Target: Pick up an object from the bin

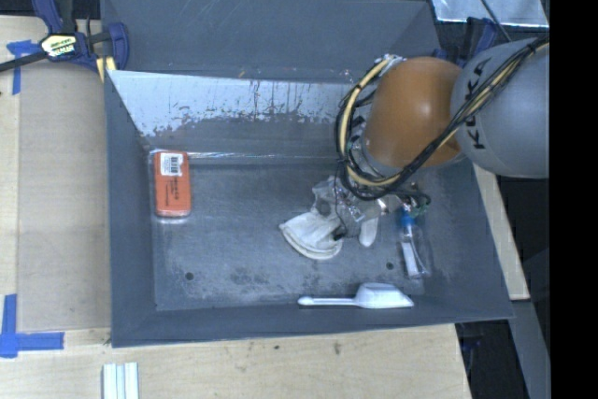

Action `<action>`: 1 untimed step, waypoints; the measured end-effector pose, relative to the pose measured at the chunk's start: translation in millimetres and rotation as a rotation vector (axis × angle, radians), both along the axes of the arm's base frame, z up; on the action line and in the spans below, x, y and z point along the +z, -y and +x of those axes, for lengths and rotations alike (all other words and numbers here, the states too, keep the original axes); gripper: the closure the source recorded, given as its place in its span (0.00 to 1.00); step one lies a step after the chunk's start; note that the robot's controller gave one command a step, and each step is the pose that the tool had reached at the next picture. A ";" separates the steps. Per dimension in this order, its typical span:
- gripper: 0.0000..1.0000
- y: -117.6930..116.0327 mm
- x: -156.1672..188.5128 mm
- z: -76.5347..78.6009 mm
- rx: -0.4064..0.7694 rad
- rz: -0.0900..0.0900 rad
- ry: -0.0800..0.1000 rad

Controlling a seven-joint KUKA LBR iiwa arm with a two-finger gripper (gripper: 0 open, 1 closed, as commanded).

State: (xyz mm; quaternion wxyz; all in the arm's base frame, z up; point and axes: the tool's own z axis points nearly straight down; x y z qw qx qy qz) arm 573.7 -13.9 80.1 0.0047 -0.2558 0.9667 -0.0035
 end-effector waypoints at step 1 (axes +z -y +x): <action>1.00 -1.1 17.4 -2.1 0.000 0.002 -0.008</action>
Offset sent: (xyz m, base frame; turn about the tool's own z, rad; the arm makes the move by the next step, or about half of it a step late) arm 0.0000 0.0001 0.0353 0.0000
